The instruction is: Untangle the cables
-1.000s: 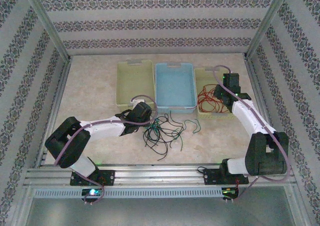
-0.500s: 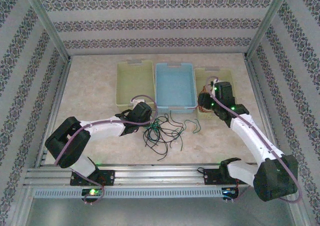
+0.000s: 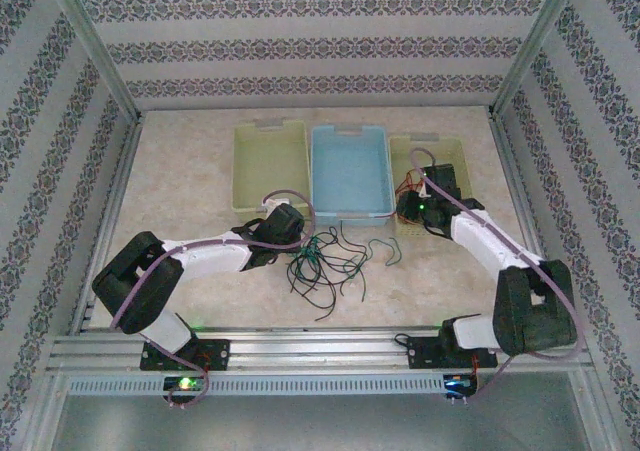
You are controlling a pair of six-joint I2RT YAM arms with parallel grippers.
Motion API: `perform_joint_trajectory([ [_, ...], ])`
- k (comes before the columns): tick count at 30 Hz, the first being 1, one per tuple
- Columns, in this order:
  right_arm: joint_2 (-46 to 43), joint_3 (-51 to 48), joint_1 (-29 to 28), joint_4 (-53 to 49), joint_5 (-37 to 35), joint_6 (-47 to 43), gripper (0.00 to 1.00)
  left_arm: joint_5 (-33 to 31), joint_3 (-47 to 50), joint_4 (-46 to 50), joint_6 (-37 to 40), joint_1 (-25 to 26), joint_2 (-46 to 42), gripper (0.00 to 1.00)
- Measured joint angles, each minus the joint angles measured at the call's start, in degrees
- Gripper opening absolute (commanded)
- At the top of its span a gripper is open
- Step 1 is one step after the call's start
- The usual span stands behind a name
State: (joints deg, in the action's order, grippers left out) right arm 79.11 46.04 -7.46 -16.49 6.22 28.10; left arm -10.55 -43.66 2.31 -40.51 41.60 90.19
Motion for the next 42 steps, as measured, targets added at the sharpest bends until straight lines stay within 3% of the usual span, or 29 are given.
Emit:
perform_joint_trajectory([
  [21,13.46,6.67,1.77,8.24,2.89,12.35,0.36,0.02,-0.63,0.24,0.57,0.0,0.37,0.0],
  [31,15.02,7.48,2.01,9.53,2.99,16.72,0.0,-0.02,-0.85,0.24,1.16,0.0,0.74,0.0],
  [42,9.25,6.95,2.4,9.68,-5.75,18.03,0.0,0.0,-1.01,0.26,1.29,0.0,0.92,0.0],
])
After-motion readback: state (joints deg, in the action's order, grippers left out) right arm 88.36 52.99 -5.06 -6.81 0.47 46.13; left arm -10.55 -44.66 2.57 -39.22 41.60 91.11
